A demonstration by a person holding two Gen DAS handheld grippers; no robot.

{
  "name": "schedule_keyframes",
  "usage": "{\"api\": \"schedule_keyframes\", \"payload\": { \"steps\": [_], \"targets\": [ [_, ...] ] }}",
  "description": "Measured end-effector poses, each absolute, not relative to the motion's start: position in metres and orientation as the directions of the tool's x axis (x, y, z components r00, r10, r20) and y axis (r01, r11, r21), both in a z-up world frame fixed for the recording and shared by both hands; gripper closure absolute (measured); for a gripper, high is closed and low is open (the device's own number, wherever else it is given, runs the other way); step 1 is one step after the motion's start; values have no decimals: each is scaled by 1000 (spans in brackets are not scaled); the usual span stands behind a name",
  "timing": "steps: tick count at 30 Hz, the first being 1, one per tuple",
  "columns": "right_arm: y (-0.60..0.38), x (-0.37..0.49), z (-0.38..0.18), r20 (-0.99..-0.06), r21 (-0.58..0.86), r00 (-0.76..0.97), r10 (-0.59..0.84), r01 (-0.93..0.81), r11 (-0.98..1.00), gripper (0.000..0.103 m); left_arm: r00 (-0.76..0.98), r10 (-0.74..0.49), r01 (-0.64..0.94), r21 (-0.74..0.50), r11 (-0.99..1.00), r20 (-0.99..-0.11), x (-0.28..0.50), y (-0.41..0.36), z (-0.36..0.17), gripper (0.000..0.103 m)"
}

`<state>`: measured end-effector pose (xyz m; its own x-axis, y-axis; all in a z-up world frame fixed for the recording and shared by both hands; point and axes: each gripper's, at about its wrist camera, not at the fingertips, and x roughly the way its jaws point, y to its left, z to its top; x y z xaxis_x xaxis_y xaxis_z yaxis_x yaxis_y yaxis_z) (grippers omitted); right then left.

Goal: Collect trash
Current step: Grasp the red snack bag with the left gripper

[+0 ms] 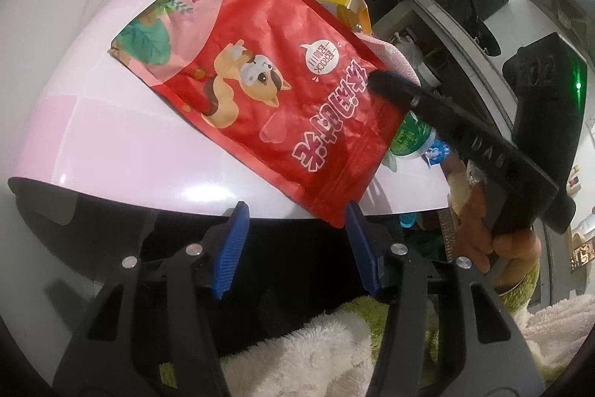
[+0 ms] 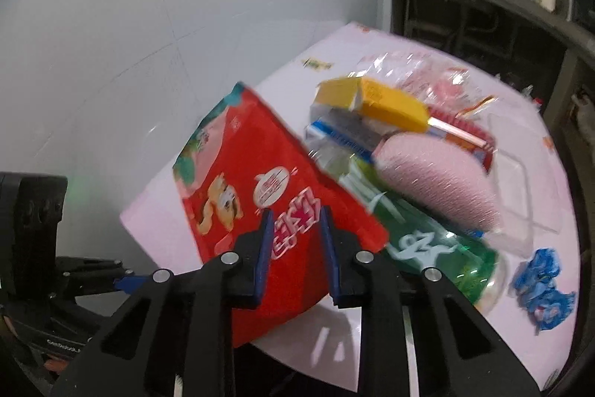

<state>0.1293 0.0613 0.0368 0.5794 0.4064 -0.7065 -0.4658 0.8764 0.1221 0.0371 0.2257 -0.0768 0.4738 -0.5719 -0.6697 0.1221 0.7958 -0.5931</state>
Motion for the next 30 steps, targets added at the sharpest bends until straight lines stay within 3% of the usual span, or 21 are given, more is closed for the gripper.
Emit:
{"api": "schedule_keyframes", "payload": {
  "steps": [4, 9, 17, 30],
  "targets": [
    [59, 150, 54, -647, 77, 671, 363, -415, 906, 78, 457, -576, 133, -589, 797, -677, 36, 223, -78, 58],
    [70, 173, 42, -715, 69, 608, 345, -430, 900, 78, 453, -579, 135, -589, 796, -678, 36, 221, -76, 58],
    [64, 136, 8, -794, 159, 459, 398, -475, 866, 77, 436, -616, 78, -654, 752, -656, 35, 237, -84, 56],
    [40, 139, -26, -808, 259, 401, 432, -416, 872, 77, 463, -648, 13, -727, 687, -605, 39, 244, -91, 55]
  ]
}}
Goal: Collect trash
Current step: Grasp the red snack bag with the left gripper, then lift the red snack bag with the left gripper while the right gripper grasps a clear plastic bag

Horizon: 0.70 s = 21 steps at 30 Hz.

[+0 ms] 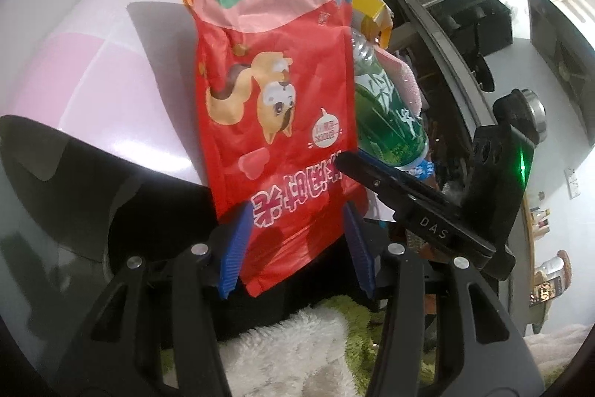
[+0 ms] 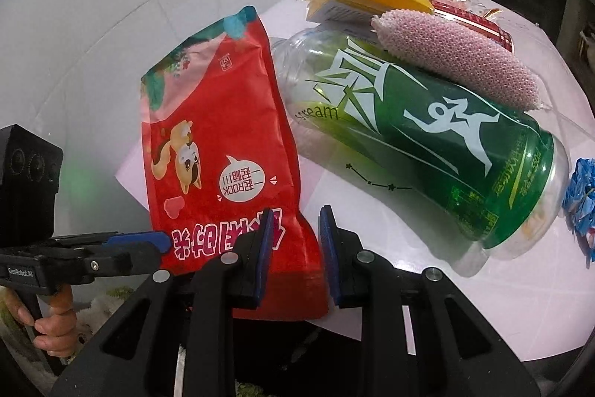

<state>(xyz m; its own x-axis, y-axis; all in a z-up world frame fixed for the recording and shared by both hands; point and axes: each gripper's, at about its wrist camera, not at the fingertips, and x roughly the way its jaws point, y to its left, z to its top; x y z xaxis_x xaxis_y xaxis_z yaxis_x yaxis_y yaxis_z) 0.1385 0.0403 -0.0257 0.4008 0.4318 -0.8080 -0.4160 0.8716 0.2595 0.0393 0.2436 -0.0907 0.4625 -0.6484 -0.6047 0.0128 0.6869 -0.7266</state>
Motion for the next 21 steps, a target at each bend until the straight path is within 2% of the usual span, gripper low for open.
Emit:
{"api": "schedule_keyframes", "payload": {
  "steps": [6, 13, 17, 21],
  "targets": [
    [45, 138, -27, -807, 252, 405, 429, -422, 871, 78, 481, -581, 35, -648, 761, -657, 32, 242, -82, 48],
    [51, 135, -27, -803, 263, 403, 439, -421, 868, 78, 482, -561, 12, -635, 772, -673, 31, 247, -82, 47],
    [51, 137, -29, -803, 261, 404, 438, -423, 868, 78, 501, -503, -14, -588, 809, -704, 23, 251, -78, 35],
    [53, 139, -29, -803, 255, 406, 436, -427, 867, 79, 481, -503, -48, -595, 802, -718, 32, 252, -88, 37]
  ]
}}
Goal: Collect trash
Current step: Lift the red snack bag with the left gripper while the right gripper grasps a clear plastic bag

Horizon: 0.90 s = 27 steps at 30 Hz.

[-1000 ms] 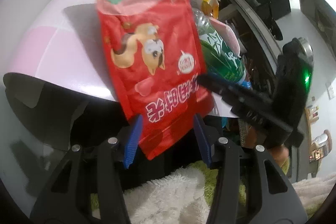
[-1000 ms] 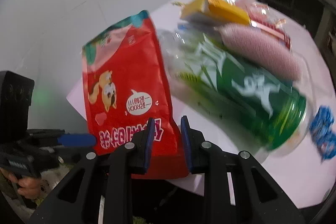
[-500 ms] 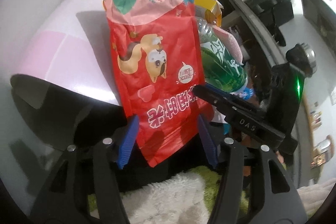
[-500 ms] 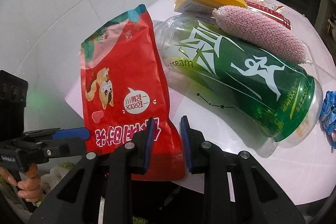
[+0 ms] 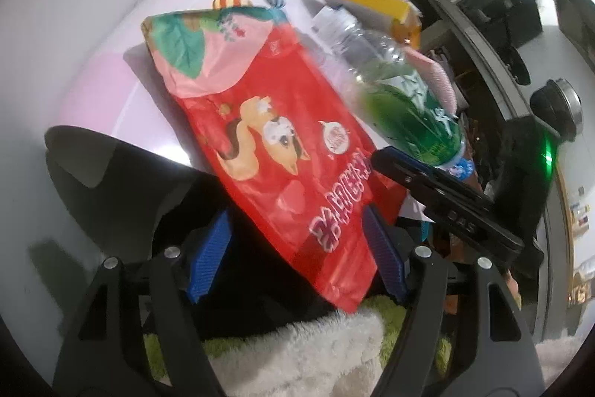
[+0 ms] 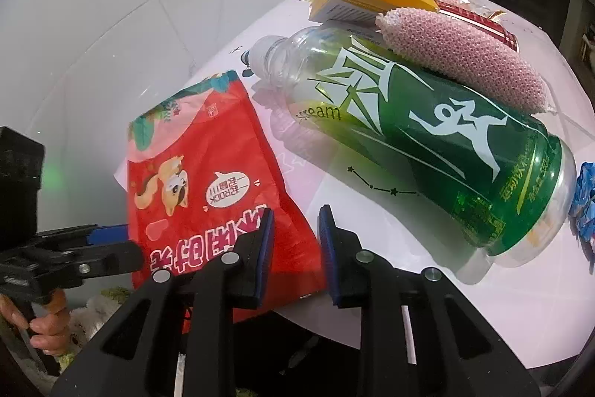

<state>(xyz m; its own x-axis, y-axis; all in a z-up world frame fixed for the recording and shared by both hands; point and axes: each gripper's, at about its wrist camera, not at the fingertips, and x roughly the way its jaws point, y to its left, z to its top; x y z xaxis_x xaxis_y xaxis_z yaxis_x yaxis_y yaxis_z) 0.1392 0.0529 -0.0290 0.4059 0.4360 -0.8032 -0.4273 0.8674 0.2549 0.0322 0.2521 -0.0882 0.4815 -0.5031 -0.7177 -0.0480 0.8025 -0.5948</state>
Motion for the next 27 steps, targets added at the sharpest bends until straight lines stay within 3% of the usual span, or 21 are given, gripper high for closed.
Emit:
{"api": "schedule_keyframes", "payload": {
  "steps": [1, 3, 5, 11, 13, 16, 21, 27],
  "targets": [
    [53, 140, -29, -804, 254, 406, 435, -427, 868, 79, 476, -507, -53, -599, 799, -719, 35, 252, -91, 39],
    [53, 140, -29, -803, 256, 405, 437, -427, 867, 79, 464, -533, -53, -623, 781, -708, 38, 252, -93, 56],
    [53, 141, -29, -802, 258, 406, 438, -426, 867, 79, 474, -544, -34, -632, 774, -692, 35, 251, -88, 61],
    [54, 141, -30, -799, 253, 410, 440, -434, 865, 79, 509, -581, 83, -635, 768, -635, 27, 239, -65, 67],
    [54, 141, -30, -798, 255, 410, 442, -435, 864, 79, 499, -544, 63, -598, 799, -674, 34, 234, -66, 67],
    [54, 138, -30, -797, 256, 411, 443, -434, 864, 79, 482, -490, 37, -542, 839, -726, 45, 230, -70, 78],
    [48, 132, -26, -786, 264, 424, 449, -427, 865, 79, 488, -464, 61, -501, 863, -739, 54, 226, -61, 98],
    [20, 113, 10, -710, 319, 465, 529, -457, 830, 79, 473, -453, 70, -481, 874, -755, 61, 228, -62, 100]
  ]
}}
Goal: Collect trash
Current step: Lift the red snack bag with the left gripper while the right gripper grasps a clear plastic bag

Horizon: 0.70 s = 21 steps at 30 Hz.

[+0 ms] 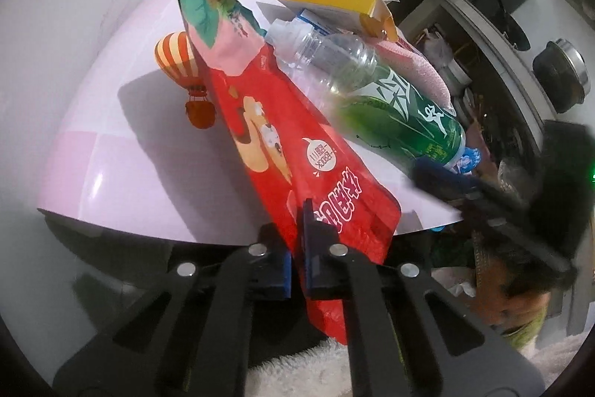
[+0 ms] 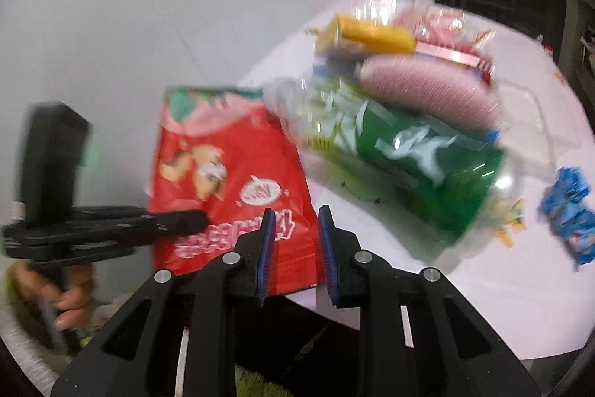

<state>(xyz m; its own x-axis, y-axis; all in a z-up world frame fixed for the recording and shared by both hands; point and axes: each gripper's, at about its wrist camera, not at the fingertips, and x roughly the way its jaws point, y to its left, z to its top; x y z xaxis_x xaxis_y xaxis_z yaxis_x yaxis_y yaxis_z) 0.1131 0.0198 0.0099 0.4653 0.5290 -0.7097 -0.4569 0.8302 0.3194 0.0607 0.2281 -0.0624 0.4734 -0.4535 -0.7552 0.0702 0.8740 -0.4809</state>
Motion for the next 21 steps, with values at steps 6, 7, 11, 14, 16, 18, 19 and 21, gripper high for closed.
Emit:
{"api": "schedule_keyframes", "payload": {
  "steps": [6, 7, 11, 14, 16, 18, 19, 21],
  "targets": [
    [-22, 119, 69, -624, 331, 558, 547, -446, 832, 59, 472, -423, 81, -440, 894, -773, 64, 231, -65, 100],
    [-27, 125, 75, -621, 323, 569, 539, -440, 837, 54, 473, -421, 79, -438, 895, -774, 65, 233, -66, 100],
    [-24, 154, 90, -649, 261, 587, 484, -425, 866, 52, 480, -414, 81, -431, 899, -774, 65, 236, -67, 100],
    [-7, 169, 100, -645, 142, 620, 446, -476, 868, 47, 481, -408, 85, -421, 903, -776, 68, 236, -70, 100],
    [15, 177, 102, -645, 10, 652, 399, -515, 857, 47, 485, -408, 91, -420, 903, -773, 68, 237, -71, 100],
    [37, 185, 98, -650, -94, 663, 372, -556, 826, 47, 490, -410, 97, -419, 903, -770, 68, 238, -72, 100],
    [46, 189, 98, -653, -128, 666, 362, -567, 813, 47, 491, -411, 99, -419, 902, -768, 68, 238, -72, 100],
    [59, 200, 97, -650, -188, 674, 352, -591, 785, 47, 492, -414, 100, -422, 901, -766, 68, 237, -72, 100]
  ]
}}
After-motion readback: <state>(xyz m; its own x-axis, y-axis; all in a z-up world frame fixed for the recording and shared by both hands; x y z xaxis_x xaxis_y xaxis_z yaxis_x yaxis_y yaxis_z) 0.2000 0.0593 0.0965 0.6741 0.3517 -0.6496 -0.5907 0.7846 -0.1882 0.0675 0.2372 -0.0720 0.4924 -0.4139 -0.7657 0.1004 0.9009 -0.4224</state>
